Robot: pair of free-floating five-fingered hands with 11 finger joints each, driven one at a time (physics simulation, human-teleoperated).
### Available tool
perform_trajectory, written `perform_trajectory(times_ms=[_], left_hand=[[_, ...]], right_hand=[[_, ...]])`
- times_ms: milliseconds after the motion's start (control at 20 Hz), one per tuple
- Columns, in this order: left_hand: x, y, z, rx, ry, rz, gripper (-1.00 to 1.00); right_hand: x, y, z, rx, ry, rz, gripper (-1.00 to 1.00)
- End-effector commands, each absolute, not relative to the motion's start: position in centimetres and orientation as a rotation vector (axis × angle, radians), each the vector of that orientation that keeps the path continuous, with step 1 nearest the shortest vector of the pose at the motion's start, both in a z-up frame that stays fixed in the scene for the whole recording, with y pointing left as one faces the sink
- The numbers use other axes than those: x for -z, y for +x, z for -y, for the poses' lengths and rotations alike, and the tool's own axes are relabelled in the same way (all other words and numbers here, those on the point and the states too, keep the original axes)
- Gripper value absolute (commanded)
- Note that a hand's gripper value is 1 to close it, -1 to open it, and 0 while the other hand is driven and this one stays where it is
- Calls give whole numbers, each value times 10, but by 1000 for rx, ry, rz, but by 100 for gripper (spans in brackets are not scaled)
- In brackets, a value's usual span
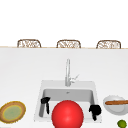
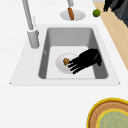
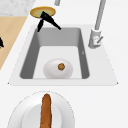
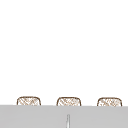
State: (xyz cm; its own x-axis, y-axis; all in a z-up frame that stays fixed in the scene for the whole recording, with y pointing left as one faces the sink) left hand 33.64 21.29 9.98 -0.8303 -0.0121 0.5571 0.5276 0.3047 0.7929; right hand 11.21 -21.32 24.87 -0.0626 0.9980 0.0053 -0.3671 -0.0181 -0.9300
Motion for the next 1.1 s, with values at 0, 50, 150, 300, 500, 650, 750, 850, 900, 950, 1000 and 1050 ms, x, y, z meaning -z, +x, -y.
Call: perform_trajectory(times_ms=[0,50,150,300,500,650,750,850,900,950,1000,1050], left_hand=[[-100,336,-213,1548,-458,2112,-100],[-100,336,-214,1549,-457,2112,-100],[-96,337,-197,1594,-472,2137,-100],[-86,344,-181,1586,-488,2096,-100],[-75,345,-162,1579,-518,2067,-100],[-65,348,-145,1573,-513,2063,-100],[-57,351,-132,1560,-503,2057,-100],[-48,355,-120,1560,-495,2052,-100],[-43,358,-114,1562,-491,2049,-100],[-38,360,-108,1565,-488,2047,-100],[-33,363,-102,1571,-483,2046,-100],[-28,366,-97,1579,-474,2039,-100]], right_hand=[[-249,112,213,-1414,-901,967,0],[-249,112,213,-1414,-901,967,0],[-249,112,213,-1414,-901,967,0],[-249,112,213,-1414,-901,967,0],[-249,112,213,-1414,-901,967,0],[-249,112,213,-1414,-901,967,0],[-249,112,213,-1414,-901,967,0],[-249,112,213,-1414,-901,967,0],[-249,112,213,-1414,-901,967,0],[-249,112,213,-1414,-901,967,0],[-249,112,213,-1414,-901,967,0],[-249,112,213,-1414,-901,967,0]])
